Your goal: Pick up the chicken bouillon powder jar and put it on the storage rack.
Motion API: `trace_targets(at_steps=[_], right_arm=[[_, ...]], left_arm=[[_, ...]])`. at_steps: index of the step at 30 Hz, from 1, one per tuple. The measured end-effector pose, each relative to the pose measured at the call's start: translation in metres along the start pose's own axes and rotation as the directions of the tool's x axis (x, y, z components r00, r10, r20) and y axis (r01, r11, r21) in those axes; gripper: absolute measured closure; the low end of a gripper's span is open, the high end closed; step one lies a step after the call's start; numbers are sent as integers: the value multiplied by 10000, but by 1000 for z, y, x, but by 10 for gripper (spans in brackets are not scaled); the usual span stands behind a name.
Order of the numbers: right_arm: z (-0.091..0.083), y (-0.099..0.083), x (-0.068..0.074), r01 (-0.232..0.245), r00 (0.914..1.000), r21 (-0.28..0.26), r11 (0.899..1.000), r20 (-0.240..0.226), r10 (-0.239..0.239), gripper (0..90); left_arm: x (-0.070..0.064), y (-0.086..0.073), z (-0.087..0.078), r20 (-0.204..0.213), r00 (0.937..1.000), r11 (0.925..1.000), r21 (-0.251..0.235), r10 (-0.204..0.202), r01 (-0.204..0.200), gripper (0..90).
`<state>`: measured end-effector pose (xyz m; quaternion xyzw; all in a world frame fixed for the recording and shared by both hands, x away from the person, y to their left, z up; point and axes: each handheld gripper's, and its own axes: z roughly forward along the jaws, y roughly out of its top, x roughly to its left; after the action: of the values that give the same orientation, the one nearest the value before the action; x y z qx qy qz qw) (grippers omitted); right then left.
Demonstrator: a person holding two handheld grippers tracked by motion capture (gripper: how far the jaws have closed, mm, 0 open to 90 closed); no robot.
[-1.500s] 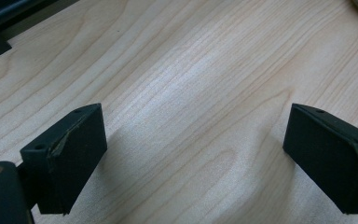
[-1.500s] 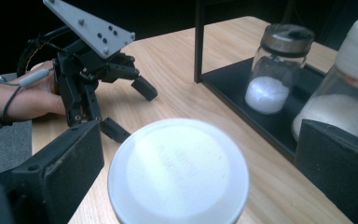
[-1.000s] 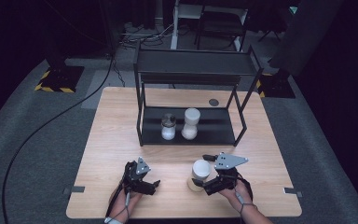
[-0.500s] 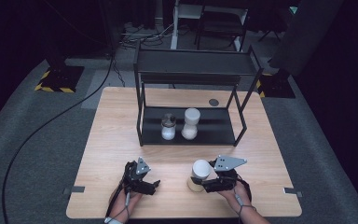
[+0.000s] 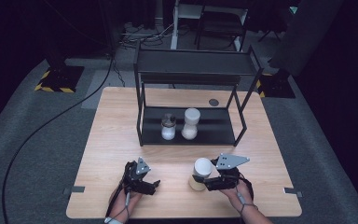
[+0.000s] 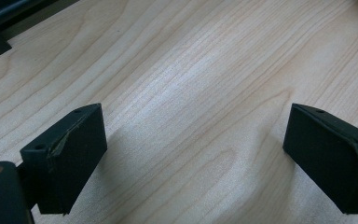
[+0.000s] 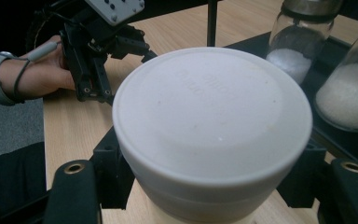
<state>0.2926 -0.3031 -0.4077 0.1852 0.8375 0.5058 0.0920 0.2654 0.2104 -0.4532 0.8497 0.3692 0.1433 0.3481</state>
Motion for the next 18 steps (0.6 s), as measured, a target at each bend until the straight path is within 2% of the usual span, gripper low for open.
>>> trace_targets(at_steps=[8,18], right_arm=[[-13,15,-2,183,9997,-201,9996,151,-180,336],[-25,37,-8,178,9991,-317,9993,394,-165,336]], left_arm=[[0,0,0,0,10000,10000,-4,-3,3,60],[0,0,0,1,10000,10000,-2,-3,3,60]])
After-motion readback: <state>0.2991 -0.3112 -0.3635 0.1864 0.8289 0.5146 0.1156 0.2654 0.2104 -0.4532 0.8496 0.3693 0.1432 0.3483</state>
